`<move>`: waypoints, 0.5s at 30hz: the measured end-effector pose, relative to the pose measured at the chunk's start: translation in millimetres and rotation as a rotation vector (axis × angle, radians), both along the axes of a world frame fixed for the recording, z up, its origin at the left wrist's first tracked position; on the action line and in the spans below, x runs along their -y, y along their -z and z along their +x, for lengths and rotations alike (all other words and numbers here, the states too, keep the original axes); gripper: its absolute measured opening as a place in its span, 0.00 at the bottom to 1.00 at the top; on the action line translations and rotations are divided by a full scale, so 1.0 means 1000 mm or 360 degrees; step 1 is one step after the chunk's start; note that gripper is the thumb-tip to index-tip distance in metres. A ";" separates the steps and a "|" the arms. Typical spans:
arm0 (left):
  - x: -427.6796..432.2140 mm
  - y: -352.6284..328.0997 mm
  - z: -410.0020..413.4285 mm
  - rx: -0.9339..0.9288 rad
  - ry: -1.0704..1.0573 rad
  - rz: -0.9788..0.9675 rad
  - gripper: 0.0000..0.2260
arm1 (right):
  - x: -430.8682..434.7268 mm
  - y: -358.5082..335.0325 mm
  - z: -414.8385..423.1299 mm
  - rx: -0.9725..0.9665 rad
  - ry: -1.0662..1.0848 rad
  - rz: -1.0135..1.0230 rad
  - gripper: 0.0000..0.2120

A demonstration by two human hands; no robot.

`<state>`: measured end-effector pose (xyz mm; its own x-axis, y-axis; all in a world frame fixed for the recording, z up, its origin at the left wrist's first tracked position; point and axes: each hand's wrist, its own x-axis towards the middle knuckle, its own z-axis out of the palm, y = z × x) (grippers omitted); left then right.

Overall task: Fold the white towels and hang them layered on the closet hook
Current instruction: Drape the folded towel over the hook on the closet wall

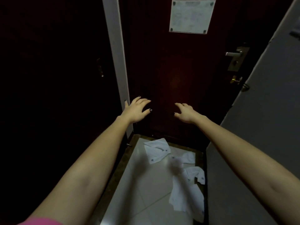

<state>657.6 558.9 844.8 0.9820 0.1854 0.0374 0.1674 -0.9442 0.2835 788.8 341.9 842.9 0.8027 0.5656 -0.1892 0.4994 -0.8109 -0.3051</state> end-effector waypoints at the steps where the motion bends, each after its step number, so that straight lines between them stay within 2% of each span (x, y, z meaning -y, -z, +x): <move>1: -0.002 0.008 0.022 -0.0007 -0.0002 -0.0028 0.25 | -0.003 0.008 0.018 -0.0022 0.0018 -0.0001 0.31; 4: -0.010 0.042 0.083 -0.0018 -0.0019 -0.0084 0.24 | -0.015 0.043 0.068 -0.0043 -0.0007 -0.0064 0.31; 9: -0.024 0.129 0.154 -0.0031 -0.0102 -0.0343 0.24 | -0.036 0.130 0.128 -0.0171 -0.0052 -0.0101 0.31; 15: -0.058 0.257 0.213 -0.0347 -0.0066 -0.0300 0.23 | -0.060 0.261 0.183 -0.0396 -0.0055 -0.0262 0.31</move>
<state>870.3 617.1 587.4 0.9545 0.2091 -0.2127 0.2811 -0.8693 0.4066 971.3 402.2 581.5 0.7010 0.5375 -0.4688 0.4543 -0.8432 -0.2875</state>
